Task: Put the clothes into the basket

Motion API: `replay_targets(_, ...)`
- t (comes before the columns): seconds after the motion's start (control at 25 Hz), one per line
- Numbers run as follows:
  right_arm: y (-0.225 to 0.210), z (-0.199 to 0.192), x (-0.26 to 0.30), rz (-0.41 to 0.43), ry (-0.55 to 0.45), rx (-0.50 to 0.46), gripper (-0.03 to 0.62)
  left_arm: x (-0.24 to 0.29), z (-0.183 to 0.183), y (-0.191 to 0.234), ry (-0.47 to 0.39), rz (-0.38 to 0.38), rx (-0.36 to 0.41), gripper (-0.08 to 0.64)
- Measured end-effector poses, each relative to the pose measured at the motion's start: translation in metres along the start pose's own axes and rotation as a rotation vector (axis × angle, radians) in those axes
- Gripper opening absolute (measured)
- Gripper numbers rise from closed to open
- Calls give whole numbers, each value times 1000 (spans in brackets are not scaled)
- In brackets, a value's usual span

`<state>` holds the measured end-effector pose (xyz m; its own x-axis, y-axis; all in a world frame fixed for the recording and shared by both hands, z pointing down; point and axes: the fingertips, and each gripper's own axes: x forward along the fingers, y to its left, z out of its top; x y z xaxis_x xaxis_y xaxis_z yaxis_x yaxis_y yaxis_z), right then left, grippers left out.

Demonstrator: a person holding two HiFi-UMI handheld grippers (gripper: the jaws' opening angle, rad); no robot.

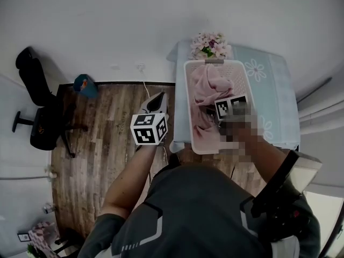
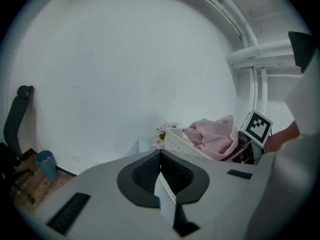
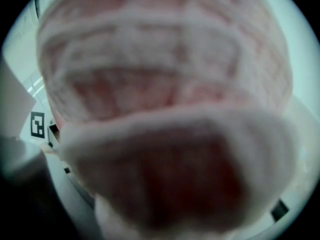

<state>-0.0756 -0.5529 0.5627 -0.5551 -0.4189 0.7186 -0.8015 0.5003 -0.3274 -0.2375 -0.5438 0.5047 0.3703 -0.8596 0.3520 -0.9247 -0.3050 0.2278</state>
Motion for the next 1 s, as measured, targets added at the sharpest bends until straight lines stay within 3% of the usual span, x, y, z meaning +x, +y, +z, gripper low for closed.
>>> replay_targets(0.48,-18,-47,71,-27,241,14,350,29,-68,24,156,-21,-29,9)
replay_targets(0.8,-32,-65,94,-39,329,104,350,37,-80,35,180,-14,-104,9)
replay_targets(1.0,-33,-69,99,-72,331,84,356,39,-83,27,176,-57,-98,9)
